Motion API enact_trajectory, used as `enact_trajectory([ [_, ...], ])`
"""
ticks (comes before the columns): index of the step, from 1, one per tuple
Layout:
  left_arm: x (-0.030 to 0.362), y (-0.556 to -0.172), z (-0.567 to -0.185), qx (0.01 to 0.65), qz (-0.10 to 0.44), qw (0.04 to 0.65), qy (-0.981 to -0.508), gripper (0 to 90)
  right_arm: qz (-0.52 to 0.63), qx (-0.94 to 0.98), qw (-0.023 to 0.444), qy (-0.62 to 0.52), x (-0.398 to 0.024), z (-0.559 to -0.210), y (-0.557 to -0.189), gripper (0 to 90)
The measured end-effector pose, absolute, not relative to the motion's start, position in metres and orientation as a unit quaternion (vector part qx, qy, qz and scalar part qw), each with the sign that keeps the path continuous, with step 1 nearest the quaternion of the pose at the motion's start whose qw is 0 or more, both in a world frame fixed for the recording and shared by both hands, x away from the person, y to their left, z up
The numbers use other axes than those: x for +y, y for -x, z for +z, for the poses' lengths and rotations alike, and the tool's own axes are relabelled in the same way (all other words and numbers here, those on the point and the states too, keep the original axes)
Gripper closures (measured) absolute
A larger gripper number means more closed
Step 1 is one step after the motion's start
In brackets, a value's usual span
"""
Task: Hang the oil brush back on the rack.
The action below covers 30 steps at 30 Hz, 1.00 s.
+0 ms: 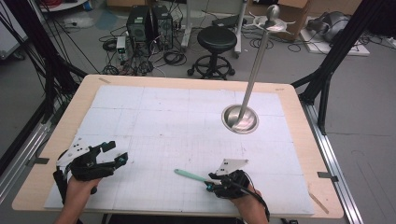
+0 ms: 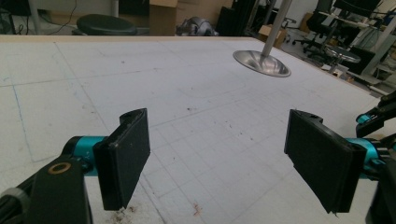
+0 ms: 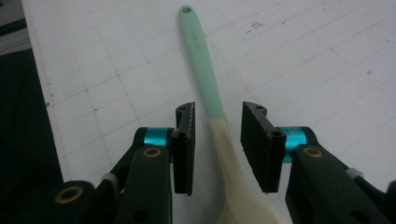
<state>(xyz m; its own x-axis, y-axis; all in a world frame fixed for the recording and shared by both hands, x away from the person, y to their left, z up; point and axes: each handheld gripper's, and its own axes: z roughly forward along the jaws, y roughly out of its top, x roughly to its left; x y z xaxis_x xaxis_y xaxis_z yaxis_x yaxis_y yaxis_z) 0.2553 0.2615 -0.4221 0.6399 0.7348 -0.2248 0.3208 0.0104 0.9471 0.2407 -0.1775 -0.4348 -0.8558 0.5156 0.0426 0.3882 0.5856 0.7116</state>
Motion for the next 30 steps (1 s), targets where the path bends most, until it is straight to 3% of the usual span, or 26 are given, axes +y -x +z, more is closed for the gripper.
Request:
enact_trajectory([
  [6, 0.2622, -0.2554, -0.4219, 0.388, 0.173, 0.596, -0.682, 22.8, 0.361, 0.895, 0.079, -0.249, -0.1735, -0.4392, -0.2446, 69.6],
  [8, 0.2615, -0.2552, -0.422, 0.388, 0.171, 0.596, -0.682, 23.0, 0.362, 0.895, 0.078, -0.25, -0.1754, -0.4392, -0.2472, 75.8],
  [13, 0.2613, -0.255, -0.422, 0.388, 0.171, 0.595, -0.683, 23.3, 0.361, 0.897, 0.072, -0.247, -0.1758, -0.4391, -0.2492, 80.4],
  [30, 0.2608, -0.2544, -0.4216, 0.383, 0.16, 0.597, -0.687, 27.0, 0.389, 0.881, 0.068, -0.261, -0.1773, -0.4332, -0.2453, 82.6],
])
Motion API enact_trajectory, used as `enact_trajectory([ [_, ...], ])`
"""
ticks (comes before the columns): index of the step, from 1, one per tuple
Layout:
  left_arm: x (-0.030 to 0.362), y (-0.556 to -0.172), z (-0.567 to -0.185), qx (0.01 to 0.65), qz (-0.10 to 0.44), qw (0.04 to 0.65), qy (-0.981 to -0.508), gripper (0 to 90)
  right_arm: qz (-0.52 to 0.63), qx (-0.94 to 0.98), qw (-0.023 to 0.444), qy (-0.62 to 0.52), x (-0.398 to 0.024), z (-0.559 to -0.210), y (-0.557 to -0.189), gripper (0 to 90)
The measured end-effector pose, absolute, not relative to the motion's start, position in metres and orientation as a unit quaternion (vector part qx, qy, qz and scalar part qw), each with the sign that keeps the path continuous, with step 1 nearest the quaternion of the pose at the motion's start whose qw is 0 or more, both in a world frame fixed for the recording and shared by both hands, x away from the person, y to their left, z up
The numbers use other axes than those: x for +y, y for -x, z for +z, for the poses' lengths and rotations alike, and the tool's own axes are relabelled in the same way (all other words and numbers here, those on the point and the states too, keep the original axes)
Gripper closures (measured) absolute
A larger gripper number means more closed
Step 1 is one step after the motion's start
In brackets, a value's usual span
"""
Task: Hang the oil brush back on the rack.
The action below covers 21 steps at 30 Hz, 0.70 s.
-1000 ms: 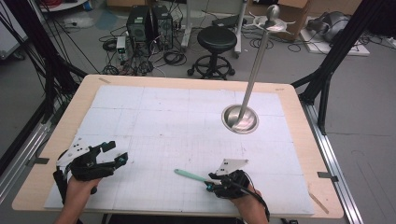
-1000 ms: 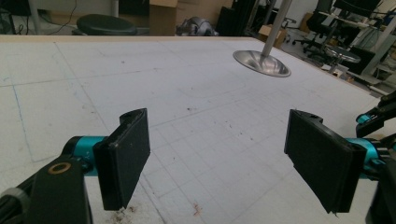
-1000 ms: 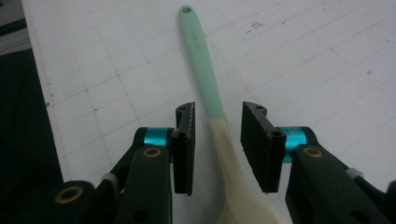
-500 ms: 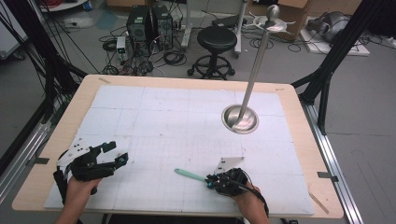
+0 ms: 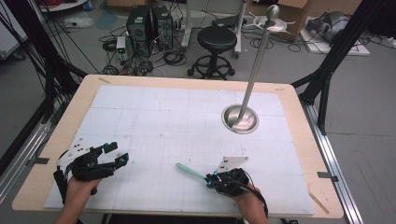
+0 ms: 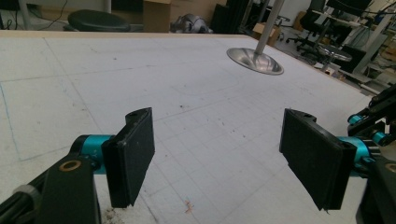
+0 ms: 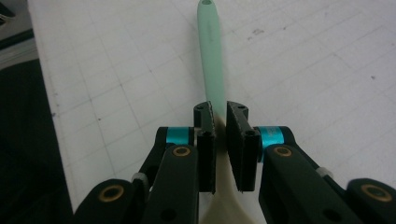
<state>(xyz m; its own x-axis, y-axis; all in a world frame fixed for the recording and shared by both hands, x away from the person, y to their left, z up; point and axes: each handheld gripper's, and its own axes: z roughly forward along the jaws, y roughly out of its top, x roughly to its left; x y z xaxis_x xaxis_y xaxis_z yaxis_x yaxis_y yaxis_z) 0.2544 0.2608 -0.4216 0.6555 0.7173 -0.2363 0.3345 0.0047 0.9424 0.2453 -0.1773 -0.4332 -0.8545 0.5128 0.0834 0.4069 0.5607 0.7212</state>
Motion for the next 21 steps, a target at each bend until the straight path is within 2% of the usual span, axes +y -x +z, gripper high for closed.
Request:
enact_trajectory([
  [6, 0.26, -0.254, -0.421, 0.383, 0.156, 0.6, -0.685, 27.6, 0.409, 0.872, 0.069, -0.262, -0.181, -0.43, -0.245, 82.6],
  [8, 0.26, -0.254, -0.421, 0.373, 0.149, 0.604, -0.688, 32.2, 0.444, 0.851, 0.062, -0.273, -0.186, -0.424, -0.244, 82.5],
  [11, 0.258, -0.254, -0.42, 0.365, 0.138, 0.608, -0.692, 32.2, 0.462, 0.841, 0.061, -0.273, -0.189, -0.422, -0.244, 82.5],
  [21, 0.239, -0.248, -0.411, 0.278, 0.089, 0.649, -0.703, 31.3, 0.529, 0.807, 0.047, -0.258, -0.194, -0.411, -0.238, 82.3],
])
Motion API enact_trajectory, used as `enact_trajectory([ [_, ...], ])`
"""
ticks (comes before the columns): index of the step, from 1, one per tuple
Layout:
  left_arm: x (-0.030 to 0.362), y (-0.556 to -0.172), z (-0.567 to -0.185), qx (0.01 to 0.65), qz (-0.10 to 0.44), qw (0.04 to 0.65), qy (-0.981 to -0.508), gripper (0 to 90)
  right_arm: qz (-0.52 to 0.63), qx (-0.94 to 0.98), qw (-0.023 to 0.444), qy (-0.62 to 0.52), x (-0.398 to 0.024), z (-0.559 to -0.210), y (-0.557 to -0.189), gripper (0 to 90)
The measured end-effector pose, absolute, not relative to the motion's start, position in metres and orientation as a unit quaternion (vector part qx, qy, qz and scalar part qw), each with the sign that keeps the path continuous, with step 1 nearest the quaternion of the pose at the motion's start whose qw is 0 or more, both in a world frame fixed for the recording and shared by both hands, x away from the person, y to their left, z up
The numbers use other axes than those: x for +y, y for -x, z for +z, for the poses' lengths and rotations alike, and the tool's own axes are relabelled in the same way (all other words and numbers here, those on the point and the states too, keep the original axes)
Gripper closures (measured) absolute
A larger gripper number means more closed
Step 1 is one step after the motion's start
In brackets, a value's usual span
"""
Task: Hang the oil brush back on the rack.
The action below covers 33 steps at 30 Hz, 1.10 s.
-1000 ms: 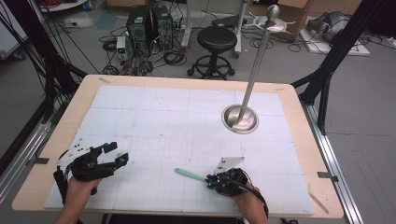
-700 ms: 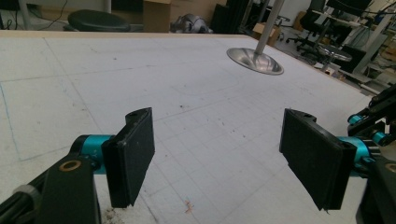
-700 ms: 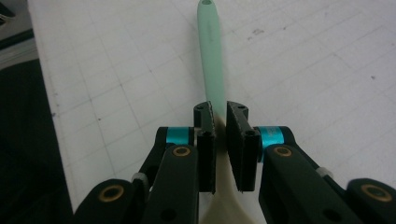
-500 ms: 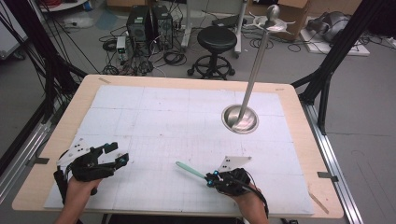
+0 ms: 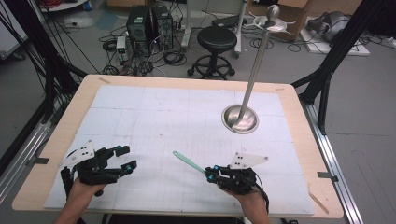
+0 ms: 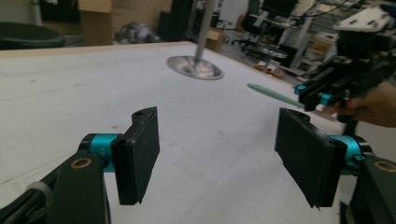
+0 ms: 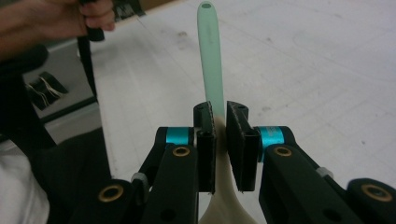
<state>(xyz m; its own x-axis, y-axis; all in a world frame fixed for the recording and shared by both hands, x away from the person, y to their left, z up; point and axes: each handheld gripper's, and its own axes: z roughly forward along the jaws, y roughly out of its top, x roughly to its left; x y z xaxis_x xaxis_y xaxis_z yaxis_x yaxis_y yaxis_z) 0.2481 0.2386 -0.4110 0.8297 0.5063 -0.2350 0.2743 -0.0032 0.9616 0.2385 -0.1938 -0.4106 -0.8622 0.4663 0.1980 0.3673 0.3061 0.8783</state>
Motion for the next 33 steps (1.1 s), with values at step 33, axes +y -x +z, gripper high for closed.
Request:
enact_trajectory([
  [33, 0.151, -0.265, -0.373, 0.192, -0.007, 0.673, -0.714, 29.5, 0.607, 0.765, 0.051, -0.208, -0.21, -0.376, -0.222, 82.1],
])
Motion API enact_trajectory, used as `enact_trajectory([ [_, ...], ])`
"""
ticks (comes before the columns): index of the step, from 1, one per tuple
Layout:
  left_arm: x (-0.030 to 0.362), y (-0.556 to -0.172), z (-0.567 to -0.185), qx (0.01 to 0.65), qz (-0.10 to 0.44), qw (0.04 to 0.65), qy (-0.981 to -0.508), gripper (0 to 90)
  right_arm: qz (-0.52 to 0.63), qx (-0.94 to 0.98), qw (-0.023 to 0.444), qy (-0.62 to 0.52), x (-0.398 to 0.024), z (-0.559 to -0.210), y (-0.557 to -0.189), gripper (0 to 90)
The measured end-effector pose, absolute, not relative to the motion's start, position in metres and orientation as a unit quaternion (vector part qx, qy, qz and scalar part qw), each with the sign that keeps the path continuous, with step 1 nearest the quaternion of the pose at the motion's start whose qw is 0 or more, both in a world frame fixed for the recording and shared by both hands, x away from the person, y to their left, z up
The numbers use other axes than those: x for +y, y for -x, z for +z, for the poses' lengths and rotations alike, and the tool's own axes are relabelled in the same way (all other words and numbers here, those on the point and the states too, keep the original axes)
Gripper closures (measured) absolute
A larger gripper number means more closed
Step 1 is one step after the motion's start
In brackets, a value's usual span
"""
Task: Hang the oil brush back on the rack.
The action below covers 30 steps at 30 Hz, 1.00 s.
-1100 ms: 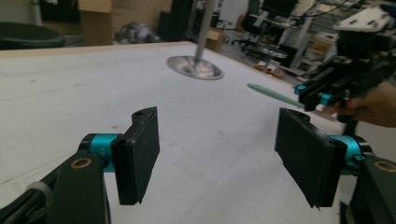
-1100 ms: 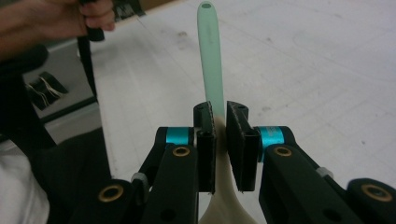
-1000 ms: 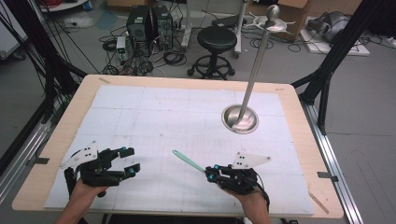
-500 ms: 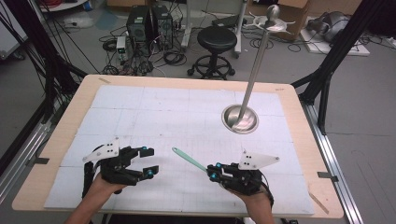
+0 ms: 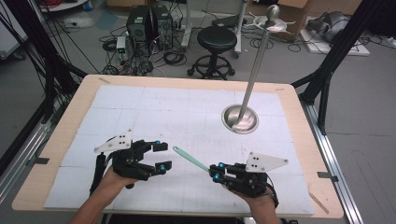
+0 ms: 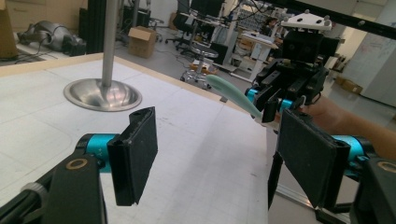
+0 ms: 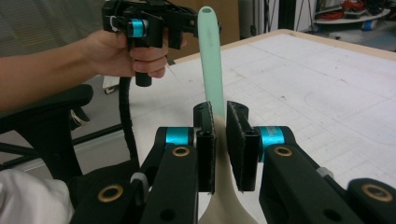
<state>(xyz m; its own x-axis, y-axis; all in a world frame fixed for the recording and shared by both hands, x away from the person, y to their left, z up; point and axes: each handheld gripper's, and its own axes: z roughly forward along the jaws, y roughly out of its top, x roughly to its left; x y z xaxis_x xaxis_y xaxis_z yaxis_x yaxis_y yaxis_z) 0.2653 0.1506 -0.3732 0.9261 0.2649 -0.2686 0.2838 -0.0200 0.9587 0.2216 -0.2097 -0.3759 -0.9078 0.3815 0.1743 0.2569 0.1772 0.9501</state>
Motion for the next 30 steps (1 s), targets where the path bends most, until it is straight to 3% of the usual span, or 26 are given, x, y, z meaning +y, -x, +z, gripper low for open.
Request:
enact_trajectory([
  [13, 0.137, -0.263, -0.372, 0.166, -0.03, 0.675, -0.718, 31.8, 0.612, 0.766, 0.032, -0.194, -0.207, -0.377, -0.221, 82.1],
  [19, 0.128, -0.26, -0.369, 0.13, -0.061, 0.685, -0.714, 40.2, 0.621, 0.763, 0.008, -0.179, -0.202, -0.379, -0.222, 82.1],
  [22, 0.126, -0.259, -0.368, 0.116, -0.065, 0.687, -0.714, 48.6, 0.621, 0.764, -0.003, -0.174, -0.199, -0.381, -0.223, 82.1],
  [27, 0.125, -0.258, -0.367, 0.109, -0.076, 0.686, -0.715, 52.0, 0.625, 0.762, -0.012, -0.168, -0.198, -0.381, -0.222, 82.0],
  [30, 0.126, -0.257, -0.367, 0.097, -0.073, 0.688, -0.716, 60.3, 0.626, 0.762, -0.019, -0.163, -0.197, -0.382, -0.222, 81.9],
])
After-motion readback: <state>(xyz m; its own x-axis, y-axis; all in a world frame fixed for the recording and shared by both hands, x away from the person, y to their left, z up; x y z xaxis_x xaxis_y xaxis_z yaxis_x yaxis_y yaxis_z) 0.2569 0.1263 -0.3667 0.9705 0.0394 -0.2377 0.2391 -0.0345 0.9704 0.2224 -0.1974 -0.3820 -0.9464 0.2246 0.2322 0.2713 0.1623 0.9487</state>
